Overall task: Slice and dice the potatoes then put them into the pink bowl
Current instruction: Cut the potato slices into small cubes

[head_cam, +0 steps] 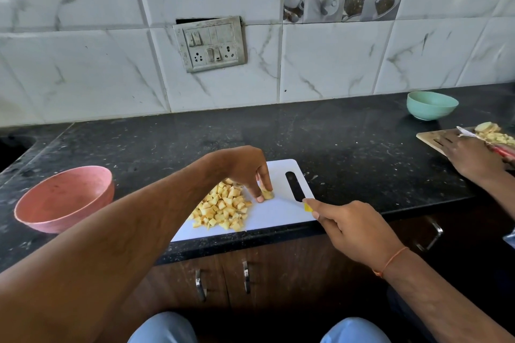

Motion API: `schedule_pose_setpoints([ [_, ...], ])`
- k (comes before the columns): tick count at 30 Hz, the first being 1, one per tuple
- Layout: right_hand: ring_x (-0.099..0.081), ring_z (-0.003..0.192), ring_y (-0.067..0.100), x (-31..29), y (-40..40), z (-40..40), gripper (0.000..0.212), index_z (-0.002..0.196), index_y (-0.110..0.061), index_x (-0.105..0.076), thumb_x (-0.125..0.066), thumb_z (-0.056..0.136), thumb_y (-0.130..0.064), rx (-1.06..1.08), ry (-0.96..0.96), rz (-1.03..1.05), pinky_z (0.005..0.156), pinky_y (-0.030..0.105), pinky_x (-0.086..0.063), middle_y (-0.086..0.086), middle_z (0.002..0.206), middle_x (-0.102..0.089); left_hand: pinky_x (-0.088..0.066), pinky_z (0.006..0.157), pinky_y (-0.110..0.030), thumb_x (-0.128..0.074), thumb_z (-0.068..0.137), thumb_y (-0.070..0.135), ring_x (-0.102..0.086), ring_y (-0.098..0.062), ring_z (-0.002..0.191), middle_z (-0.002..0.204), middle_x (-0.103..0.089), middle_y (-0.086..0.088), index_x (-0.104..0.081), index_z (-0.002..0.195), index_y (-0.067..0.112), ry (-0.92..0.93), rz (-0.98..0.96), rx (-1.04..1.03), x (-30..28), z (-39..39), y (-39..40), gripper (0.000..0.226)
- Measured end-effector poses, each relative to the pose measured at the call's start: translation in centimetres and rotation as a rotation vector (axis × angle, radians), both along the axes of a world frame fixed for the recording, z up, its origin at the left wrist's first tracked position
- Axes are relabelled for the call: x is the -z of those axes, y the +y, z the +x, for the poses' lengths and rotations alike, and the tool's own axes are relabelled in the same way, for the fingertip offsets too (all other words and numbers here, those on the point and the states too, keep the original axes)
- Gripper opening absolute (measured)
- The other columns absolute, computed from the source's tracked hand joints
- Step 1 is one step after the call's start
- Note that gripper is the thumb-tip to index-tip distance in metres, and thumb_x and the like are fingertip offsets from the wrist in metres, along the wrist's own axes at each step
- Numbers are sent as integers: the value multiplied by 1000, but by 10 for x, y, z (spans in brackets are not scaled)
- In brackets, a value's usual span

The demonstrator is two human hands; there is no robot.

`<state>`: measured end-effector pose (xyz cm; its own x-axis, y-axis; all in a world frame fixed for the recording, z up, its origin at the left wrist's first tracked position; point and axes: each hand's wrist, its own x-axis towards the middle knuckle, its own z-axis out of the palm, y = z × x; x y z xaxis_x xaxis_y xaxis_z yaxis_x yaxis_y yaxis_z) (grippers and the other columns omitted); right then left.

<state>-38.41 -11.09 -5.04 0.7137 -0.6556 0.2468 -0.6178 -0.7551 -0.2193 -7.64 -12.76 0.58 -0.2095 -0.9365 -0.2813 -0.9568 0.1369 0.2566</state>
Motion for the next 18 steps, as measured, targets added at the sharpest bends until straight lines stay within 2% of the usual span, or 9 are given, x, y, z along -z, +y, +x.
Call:
schedule_pose_setpoints([
  [3,-50,47,11,-1,6,-10,41,147,-42,-56,-54,106,-33,-4,-88,9,43,19,-27,-18,49,-41,-49,97,-26,-95,75,42,-68,-2,103,111,-78,17,-84,111,36,57,-10,-40,1,2,6,38],
  [6,-59,61,6,2,14,-13,42,147,-40,-55,-56,105,-33,34,-197,31,42,19,-31,-18,49,-42,-49,88,-21,-94,77,40,-70,-2,100,108,-78,17,-83,111,32,122,-33,-106,3,5,16,37],
  [10,-57,56,6,6,23,-7,41,145,-34,-59,-59,105,-29,70,-316,54,42,17,-31,-19,48,-43,-50,81,-19,-92,79,40,-70,0,94,103,-78,19,-84,111,32,154,-109,-182,7,8,28,34],
  [15,-61,66,7,6,29,9,40,146,-33,-59,-56,106,-33,101,-333,45,42,20,-35,-16,51,-48,-49,74,-14,-90,84,33,-70,0,90,100,-78,17,-84,109,30,147,-185,-224,8,2,40,26],
  [18,-59,61,9,5,30,15,39,145,-34,-60,-56,106,-32,130,-342,56,41,21,-33,-14,49,-49,-48,71,-13,-88,87,31,-70,-4,88,103,-78,12,-83,113,26,124,-214,-260,11,-6,43,27],
])
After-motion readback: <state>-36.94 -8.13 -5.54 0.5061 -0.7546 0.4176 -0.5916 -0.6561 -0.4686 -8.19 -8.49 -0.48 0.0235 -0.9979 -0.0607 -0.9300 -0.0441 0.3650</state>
